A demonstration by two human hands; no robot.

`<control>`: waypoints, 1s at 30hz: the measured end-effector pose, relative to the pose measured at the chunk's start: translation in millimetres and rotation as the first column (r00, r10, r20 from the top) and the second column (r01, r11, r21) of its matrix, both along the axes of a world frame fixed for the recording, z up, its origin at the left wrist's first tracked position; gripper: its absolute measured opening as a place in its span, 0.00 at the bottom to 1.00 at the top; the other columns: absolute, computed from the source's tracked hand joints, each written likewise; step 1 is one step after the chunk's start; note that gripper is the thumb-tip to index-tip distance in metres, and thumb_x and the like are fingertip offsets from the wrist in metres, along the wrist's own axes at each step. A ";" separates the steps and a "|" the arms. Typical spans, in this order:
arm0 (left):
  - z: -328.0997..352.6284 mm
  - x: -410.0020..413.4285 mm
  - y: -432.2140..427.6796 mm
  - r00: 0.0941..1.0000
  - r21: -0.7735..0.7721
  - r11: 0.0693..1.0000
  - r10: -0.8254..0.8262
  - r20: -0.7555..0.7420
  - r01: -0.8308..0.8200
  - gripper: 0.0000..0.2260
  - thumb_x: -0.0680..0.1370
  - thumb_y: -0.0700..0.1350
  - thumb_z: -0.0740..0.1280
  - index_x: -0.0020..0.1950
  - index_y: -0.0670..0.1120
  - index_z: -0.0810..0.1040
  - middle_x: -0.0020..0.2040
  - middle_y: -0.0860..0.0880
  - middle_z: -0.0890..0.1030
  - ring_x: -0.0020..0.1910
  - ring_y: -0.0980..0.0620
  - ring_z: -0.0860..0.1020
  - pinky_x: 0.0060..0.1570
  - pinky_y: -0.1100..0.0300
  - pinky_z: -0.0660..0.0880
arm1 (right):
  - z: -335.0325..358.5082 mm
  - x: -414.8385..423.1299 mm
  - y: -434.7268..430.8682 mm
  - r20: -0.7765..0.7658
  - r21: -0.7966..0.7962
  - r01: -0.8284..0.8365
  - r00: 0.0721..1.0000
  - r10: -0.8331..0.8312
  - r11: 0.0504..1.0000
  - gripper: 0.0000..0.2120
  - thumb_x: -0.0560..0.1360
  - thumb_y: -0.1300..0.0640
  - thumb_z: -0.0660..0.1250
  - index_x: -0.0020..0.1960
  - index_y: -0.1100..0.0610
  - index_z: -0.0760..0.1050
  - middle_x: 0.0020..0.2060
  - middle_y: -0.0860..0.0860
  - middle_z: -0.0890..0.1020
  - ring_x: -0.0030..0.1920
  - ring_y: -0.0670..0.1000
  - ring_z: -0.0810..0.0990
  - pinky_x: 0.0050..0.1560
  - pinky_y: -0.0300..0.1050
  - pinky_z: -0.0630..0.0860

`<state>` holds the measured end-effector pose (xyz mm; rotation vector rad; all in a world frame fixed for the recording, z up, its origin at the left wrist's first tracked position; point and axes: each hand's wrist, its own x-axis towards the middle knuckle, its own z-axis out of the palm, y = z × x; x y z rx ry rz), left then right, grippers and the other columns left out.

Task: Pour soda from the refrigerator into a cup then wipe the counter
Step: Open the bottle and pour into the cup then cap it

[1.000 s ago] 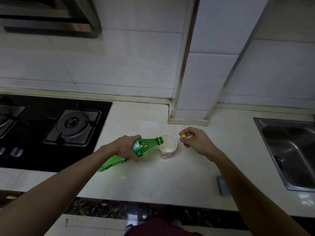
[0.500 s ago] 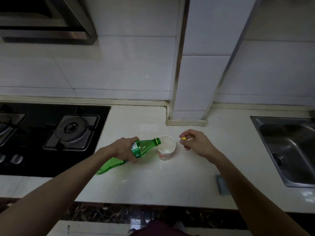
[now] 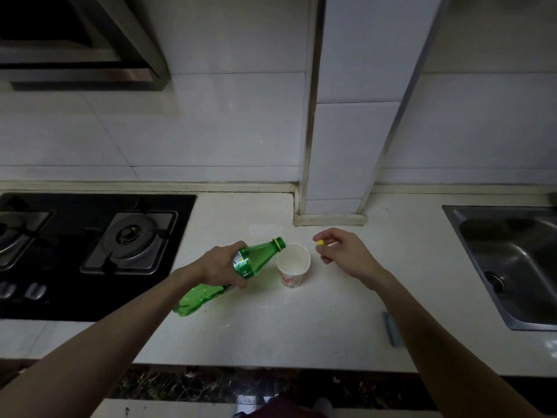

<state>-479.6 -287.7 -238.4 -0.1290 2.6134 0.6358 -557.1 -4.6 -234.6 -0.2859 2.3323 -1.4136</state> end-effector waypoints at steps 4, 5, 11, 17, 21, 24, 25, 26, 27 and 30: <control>3.4 0.1 5.1 0.992 0.127 0.991 0.061 -0.112 -0.047 0.29 0.66 0.49 0.78 0.62 0.54 0.69 0.48 0.48 0.81 0.44 0.47 0.80 0.45 0.54 0.77 | 9.6 0.0 -5.3 -0.020 -0.085 0.028 0.999 -0.030 0.996 0.12 0.74 0.56 0.72 0.57 0.53 0.79 0.48 0.51 0.82 0.39 0.49 0.83 0.47 0.43 0.81; 4.6 -0.1 6.0 0.989 0.153 0.987 0.069 -0.134 -0.049 0.29 0.66 0.48 0.78 0.62 0.55 0.68 0.48 0.48 0.82 0.44 0.47 0.80 0.44 0.54 0.78 | 13.6 0.1 -7.2 -0.034 -0.112 0.031 0.999 -0.035 0.993 0.12 0.74 0.56 0.72 0.56 0.54 0.80 0.47 0.52 0.83 0.38 0.48 0.83 0.45 0.41 0.80; 17.1 -4.8 7.7 0.968 0.265 0.963 0.106 -0.226 -0.043 0.28 0.66 0.45 0.78 0.60 0.58 0.68 0.46 0.50 0.82 0.38 0.48 0.83 0.33 0.67 0.76 | 43.9 -3.2 -25.9 -0.135 -0.229 -0.048 0.991 0.017 0.972 0.11 0.72 0.60 0.74 0.53 0.52 0.81 0.44 0.55 0.83 0.40 0.48 0.82 0.48 0.36 0.79; 27.4 -8.7 6.0 0.959 0.264 0.964 0.074 -0.273 0.001 0.30 0.66 0.48 0.79 0.61 0.61 0.67 0.47 0.51 0.81 0.39 0.52 0.81 0.34 0.67 0.75 | 62.7 -8.2 -45.3 -0.246 -0.165 -0.141 0.964 0.098 0.976 0.13 0.72 0.60 0.74 0.55 0.52 0.81 0.39 0.41 0.77 0.37 0.42 0.75 0.47 0.38 0.76; 32.2 -7.7 2.4 0.959 0.292 0.956 0.071 -0.276 0.013 0.30 0.66 0.48 0.78 0.62 0.61 0.67 0.49 0.50 0.81 0.40 0.50 0.83 0.35 0.63 0.79 | 70.7 -13.2 -53.3 -0.296 -0.124 -0.196 0.943 0.152 0.973 0.13 0.71 0.62 0.74 0.54 0.50 0.82 0.42 0.43 0.77 0.39 0.45 0.76 0.51 0.46 0.79; 39.3 -5.1 -6.9 0.968 0.297 0.954 0.048 -0.247 0.028 0.30 0.66 0.48 0.79 0.61 0.62 0.66 0.51 0.49 0.80 0.43 0.48 0.82 0.38 0.63 0.79 | 76.3 -16.7 -57.7 -0.369 -0.077 -0.335 0.885 0.285 0.939 0.16 0.71 0.65 0.73 0.54 0.48 0.82 0.48 0.45 0.79 0.47 0.50 0.79 0.53 0.51 0.80; 43.9 -4.2 -11.8 0.975 0.309 0.951 0.036 -0.221 0.035 0.29 0.66 0.48 0.79 0.60 0.62 0.67 0.51 0.49 0.79 0.46 0.48 0.82 0.41 0.60 0.80 | 79.8 -17.1 -59.0 -0.394 -0.068 -0.393 0.855 0.337 0.917 0.17 0.71 0.68 0.72 0.54 0.50 0.82 0.50 0.47 0.79 0.50 0.51 0.79 0.55 0.49 0.79; 49.7 -3.7 -17.0 0.982 0.333 0.942 0.020 -0.187 0.044 0.28 0.66 0.48 0.79 0.59 0.61 0.69 0.52 0.50 0.79 0.48 0.48 0.81 0.44 0.56 0.80 | 83.5 -17.2 -60.5 -0.416 -0.070 -0.444 0.827 0.379 0.893 0.17 0.70 0.70 0.71 0.54 0.52 0.81 0.51 0.48 0.79 0.51 0.50 0.79 0.56 0.47 0.79; 55.9 -3.4 -22.2 0.989 0.372 0.927 0.004 -0.149 0.052 0.27 0.66 0.47 0.79 0.59 0.60 0.70 0.51 0.51 0.79 0.49 0.48 0.80 0.47 0.53 0.80 | 87.1 -16.9 -62.2 -0.428 -0.083 -0.483 0.807 0.407 0.872 0.16 0.70 0.71 0.70 0.53 0.55 0.82 0.53 0.50 0.80 0.53 0.50 0.80 0.57 0.44 0.78; 75.5 -1.8 -34.1 0.998 0.480 0.875 -0.049 -0.045 0.064 0.24 0.66 0.41 0.79 0.57 0.57 0.75 0.48 0.52 0.81 0.47 0.53 0.81 0.50 0.51 0.79 | 95.1 -15.8 -68.4 -0.442 -0.152 -0.522 0.795 0.414 0.839 0.15 0.70 0.74 0.70 0.54 0.62 0.82 0.54 0.53 0.81 0.56 0.49 0.80 0.59 0.38 0.75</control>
